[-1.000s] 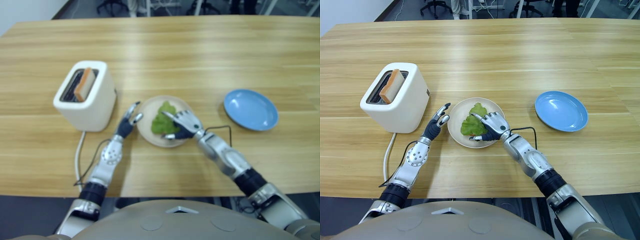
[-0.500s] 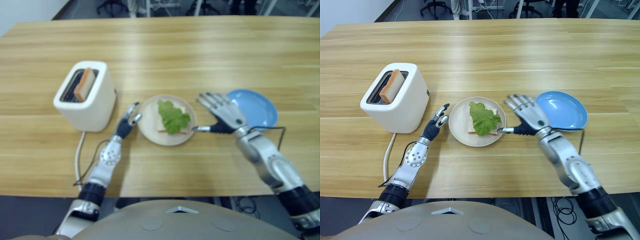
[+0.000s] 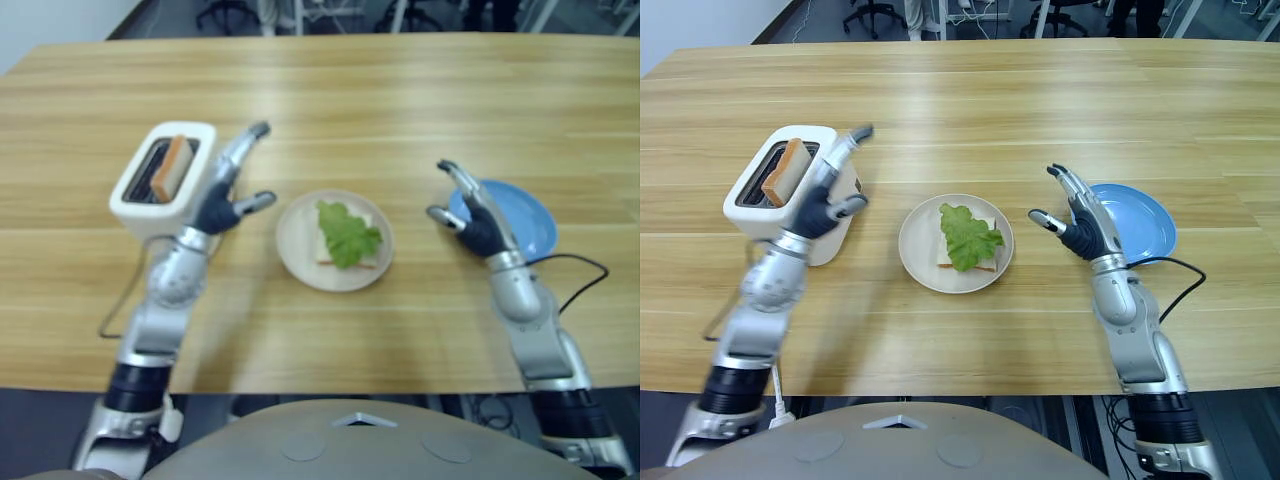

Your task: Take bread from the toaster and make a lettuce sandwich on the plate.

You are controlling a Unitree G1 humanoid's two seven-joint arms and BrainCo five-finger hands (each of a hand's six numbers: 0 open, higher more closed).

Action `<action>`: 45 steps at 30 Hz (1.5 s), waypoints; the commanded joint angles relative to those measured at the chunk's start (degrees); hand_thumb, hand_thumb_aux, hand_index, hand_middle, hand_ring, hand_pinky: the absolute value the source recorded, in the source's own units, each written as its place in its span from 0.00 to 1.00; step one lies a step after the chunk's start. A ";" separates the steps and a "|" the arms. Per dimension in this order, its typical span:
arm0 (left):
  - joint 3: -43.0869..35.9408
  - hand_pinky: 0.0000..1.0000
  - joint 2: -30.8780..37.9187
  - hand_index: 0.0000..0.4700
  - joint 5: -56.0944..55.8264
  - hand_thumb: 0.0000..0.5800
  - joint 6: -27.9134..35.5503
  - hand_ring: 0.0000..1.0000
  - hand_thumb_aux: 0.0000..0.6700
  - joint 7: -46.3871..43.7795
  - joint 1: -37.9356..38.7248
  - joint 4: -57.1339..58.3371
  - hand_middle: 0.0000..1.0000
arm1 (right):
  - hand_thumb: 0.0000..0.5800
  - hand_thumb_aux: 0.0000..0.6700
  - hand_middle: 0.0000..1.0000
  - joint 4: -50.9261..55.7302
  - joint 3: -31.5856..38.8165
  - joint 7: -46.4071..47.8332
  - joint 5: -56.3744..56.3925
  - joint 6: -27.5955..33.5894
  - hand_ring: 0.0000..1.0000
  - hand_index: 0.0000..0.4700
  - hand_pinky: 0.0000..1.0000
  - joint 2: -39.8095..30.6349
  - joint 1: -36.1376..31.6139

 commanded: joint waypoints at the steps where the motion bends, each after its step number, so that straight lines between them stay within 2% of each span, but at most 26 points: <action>1: 9.41 0.00 7.15 0.00 2.02 0.00 3.94 0.00 0.00 -4.17 -2.85 -7.29 0.00 | 0.00 0.00 0.00 3.55 -0.32 -0.11 2.09 -1.25 0.00 0.00 0.00 1.89 0.20; 5: 16.06 0.00 14.90 0.00 7.45 0.00 6.88 0.00 0.00 -5.49 -4.70 -3.63 0.00 | 0.00 0.00 0.00 5.32 0.30 -0.44 1.57 -2.08 0.00 0.00 0.00 2.91 0.12; 10: 13.90 0.00 20.72 0.00 18.73 0.00 11.38 0.00 0.00 -6.89 -2.00 6.31 0.00 | 0.00 0.00 0.00 6.66 0.67 -0.29 1.78 -2.64 0.00 0.00 0.00 3.98 0.47; 18: 6.86 0.00 19.45 0.00 21.74 0.00 16.89 0.00 0.00 -8.38 -1.22 18.77 0.00 | 0.00 0.00 0.00 8.03 0.94 -0.50 1.10 -3.22 0.00 0.00 0.00 4.69 0.65; 28: 1.45 0.00 16.28 0.00 20.27 0.00 21.80 0.00 0.00 -9.82 -1.55 23.50 0.00 | 0.00 0.00 0.00 8.99 1.24 -0.28 0.66 -3.15 0.00 0.00 0.00 4.56 -0.11; 38: -0.36 0.00 17.18 0.00 20.60 0.00 21.71 0.00 0.00 -7.37 -1.85 29.16 0.00 | 0.00 0.00 0.00 8.89 1.12 -0.11 0.73 -3.06 0.00 0.00 0.00 4.37 0.24; 39: -0.31 0.00 17.26 0.04 20.52 0.08 21.68 0.00 0.04 -7.27 -1.87 29.24 0.00 | 0.00 0.00 0.00 8.87 1.12 -0.11 0.72 -3.06 0.00 0.00 0.00 4.36 0.31; 40: -0.08 0.00 17.22 0.26 20.26 0.47 21.48 0.00 0.27 -6.91 -1.90 29.22 0.00 | 0.00 0.00 0.00 8.87 1.11 -0.12 0.71 -3.06 0.00 0.00 0.00 4.34 0.36; 41: 0.11 0.00 17.18 0.59 20.08 0.84 21.27 0.00 0.60 -6.50 -1.94 29.11 0.00 | 0.00 0.00 0.00 8.88 1.10 -0.13 0.70 -3.04 0.00 0.00 0.00 4.34 0.39; 42: 0.35 0.00 17.15 0.59 19.88 0.84 21.03 0.00 0.60 -6.06 -1.96 28.79 0.00 | 0.00 0.00 0.00 8.83 1.10 -0.15 0.68 -3.02 0.00 0.00 0.00 4.35 0.45; 43: 0.74 0.16 17.01 0.98 19.56 1.00 20.77 0.16 1.00 -5.43 -2.05 28.27 0.16 | 0.00 0.00 0.00 8.81 1.10 -0.18 0.65 -3.00 0.00 0.00 0.00 4.35 0.49; 44: 1.06 0.69 16.93 0.98 19.36 1.00 20.64 0.69 1.00 -4.93 -2.16 27.69 0.69 | 0.00 0.00 0.00 8.83 1.11 -0.21 0.61 -3.00 0.00 0.00 0.00 4.36 0.51; 45: 1.32 0.69 16.86 0.98 19.21 1.00 20.50 0.69 1.00 -4.44 -2.25 27.19 0.69 | 0.00 0.00 0.00 8.91 1.14 -0.26 0.56 -3.02 0.00 0.00 0.00 4.37 0.51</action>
